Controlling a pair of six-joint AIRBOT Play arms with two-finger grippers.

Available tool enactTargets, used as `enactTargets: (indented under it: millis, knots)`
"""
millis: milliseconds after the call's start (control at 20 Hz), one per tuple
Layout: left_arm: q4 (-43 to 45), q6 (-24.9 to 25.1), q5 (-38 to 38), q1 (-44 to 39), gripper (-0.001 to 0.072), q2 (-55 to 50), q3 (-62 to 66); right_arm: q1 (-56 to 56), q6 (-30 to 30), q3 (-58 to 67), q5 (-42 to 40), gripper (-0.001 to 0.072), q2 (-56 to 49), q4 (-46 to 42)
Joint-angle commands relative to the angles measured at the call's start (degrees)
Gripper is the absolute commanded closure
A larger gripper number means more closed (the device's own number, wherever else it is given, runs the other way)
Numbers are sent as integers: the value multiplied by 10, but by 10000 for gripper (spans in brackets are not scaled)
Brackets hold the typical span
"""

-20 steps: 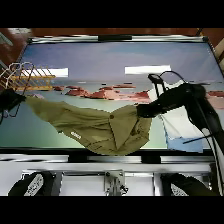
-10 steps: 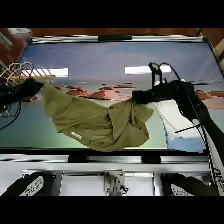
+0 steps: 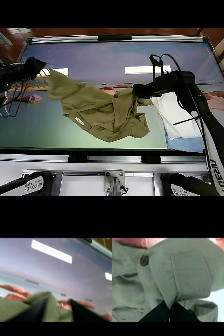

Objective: Fold the shirts.

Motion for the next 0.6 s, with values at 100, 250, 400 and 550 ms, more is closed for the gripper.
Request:
enactTargets:
  millis: [100, 250, 400, 550]
  knots:
    - [66, -43, -247, 28, -2, -33, 46, -2, 10, 5, -56, 151, -18, -8]
    - [162, -127, -417, 28, 112, -26, 56, -27, 1, 7, -90, 151, 4, -42]
    - [166, -132, -430, -24, 112, 36, -43, -74, -14, 7, -172, 152, 30, -72]
    - [153, -185, -345, -105, 99, 130, -227, -123, -43, 7, -253, 151, 45, -115]
